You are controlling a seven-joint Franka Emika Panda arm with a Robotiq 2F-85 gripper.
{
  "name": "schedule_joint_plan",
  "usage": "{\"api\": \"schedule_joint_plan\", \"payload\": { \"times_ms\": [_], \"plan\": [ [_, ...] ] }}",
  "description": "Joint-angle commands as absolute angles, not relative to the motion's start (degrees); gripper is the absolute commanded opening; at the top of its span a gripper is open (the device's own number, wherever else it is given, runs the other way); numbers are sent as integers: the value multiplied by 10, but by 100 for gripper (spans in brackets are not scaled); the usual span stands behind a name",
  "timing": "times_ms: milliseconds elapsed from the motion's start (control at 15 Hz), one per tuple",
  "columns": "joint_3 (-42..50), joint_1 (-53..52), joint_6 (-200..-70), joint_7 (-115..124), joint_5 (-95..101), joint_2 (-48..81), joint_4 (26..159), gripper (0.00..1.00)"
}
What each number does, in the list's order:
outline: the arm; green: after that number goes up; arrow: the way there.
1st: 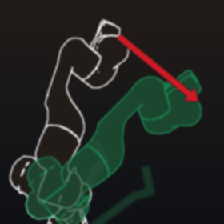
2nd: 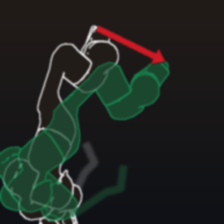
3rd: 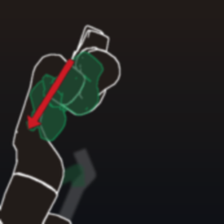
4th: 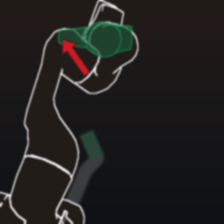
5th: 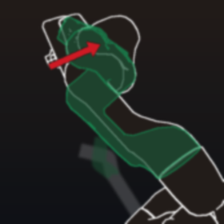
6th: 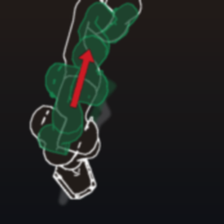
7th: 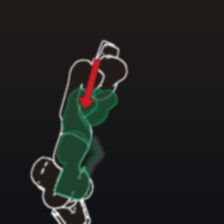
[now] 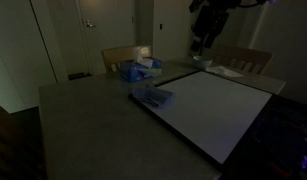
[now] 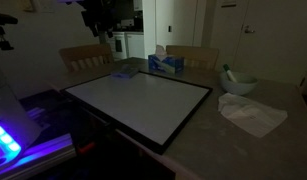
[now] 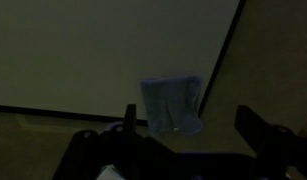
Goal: Wipe the whiteboard with the blue cloth
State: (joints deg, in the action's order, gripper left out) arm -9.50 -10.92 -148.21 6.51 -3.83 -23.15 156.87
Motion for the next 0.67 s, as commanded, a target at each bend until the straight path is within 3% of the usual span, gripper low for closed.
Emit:
{"api": "schedule_joint_plan", "payload": {
  "times_ms": [0,600],
  "plan": [
    [-101,-103,-1505,75,-35,-201,1563,100],
    [-79,-102,-1680,33,-47,29,1486,100]
  ]
}}
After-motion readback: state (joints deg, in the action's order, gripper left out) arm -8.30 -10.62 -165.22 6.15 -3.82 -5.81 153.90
